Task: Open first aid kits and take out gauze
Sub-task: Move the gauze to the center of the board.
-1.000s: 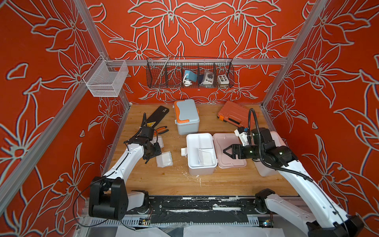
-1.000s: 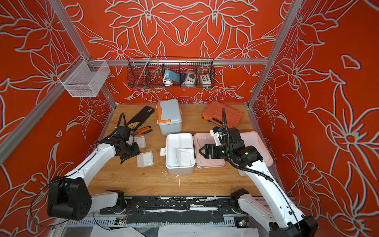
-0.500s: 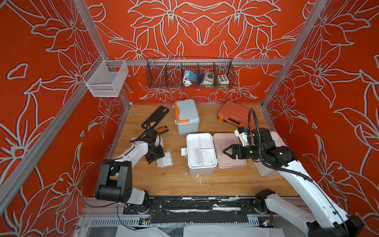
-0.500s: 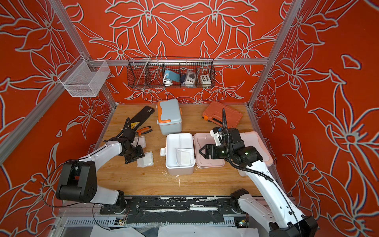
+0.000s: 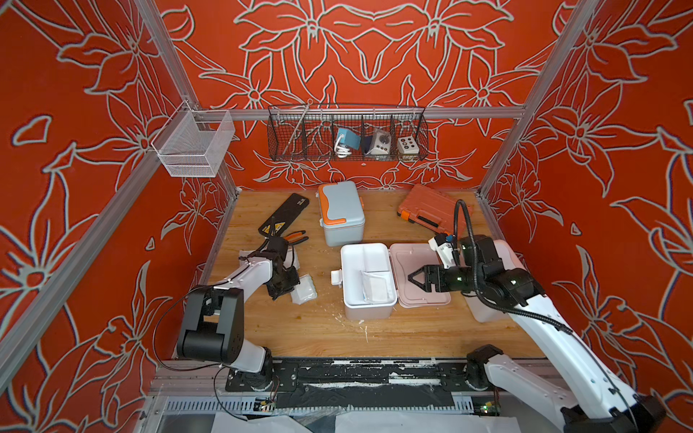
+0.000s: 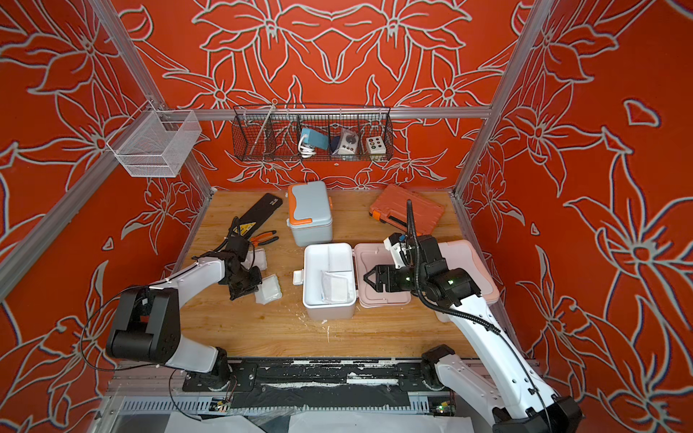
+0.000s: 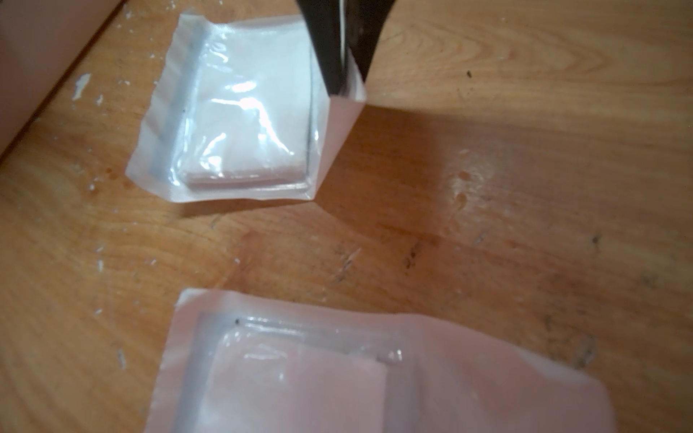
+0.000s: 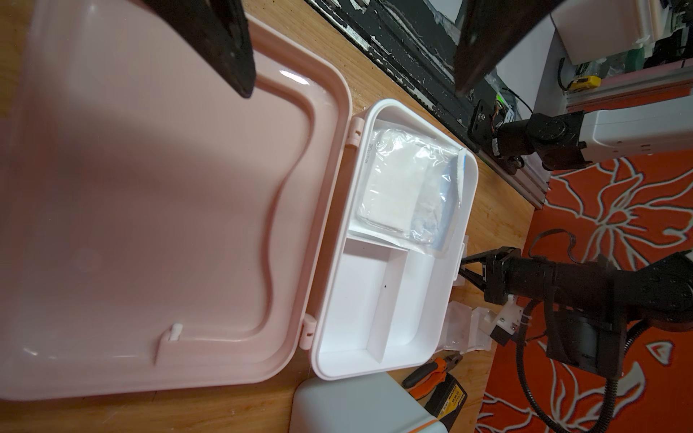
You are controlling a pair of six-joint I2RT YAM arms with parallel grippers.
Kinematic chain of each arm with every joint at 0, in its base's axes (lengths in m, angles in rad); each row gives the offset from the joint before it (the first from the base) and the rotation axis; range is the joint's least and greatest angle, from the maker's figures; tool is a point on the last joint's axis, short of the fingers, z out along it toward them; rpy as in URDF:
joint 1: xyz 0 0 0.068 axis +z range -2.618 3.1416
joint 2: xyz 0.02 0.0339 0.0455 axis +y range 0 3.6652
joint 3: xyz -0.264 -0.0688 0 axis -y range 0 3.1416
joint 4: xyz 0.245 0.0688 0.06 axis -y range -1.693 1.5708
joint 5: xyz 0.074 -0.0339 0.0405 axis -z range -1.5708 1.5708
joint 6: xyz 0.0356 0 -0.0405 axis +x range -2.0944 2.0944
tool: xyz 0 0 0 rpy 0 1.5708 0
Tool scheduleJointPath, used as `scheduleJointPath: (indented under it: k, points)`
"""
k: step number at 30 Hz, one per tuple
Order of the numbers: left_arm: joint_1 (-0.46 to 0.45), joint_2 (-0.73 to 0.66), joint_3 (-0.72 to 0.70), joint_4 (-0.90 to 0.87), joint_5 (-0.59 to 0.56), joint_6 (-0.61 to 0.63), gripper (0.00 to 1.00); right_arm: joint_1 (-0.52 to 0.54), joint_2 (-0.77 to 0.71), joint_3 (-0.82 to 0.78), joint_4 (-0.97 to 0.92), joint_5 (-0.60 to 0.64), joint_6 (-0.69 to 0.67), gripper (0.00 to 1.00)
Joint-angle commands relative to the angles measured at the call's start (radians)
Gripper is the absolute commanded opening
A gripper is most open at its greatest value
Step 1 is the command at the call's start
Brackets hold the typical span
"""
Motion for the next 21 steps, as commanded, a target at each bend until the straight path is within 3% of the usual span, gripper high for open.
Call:
scheduleJointPath:
  k: [1,7,21]
  points:
    - [0.005,-0.010,0.036,-0.045,-0.049,0.021,0.00,-0.003,-0.012,-0.007,0.001,-0.005,-0.003,0.83]
    - [0.005,0.008,0.116,-0.121,-0.100,0.067,0.00,-0.003,-0.011,-0.005,-0.001,-0.003,-0.005,0.83]
    - [0.004,0.014,0.151,-0.165,-0.151,0.082,0.00,-0.003,-0.008,0.001,-0.008,0.005,-0.004,0.83]
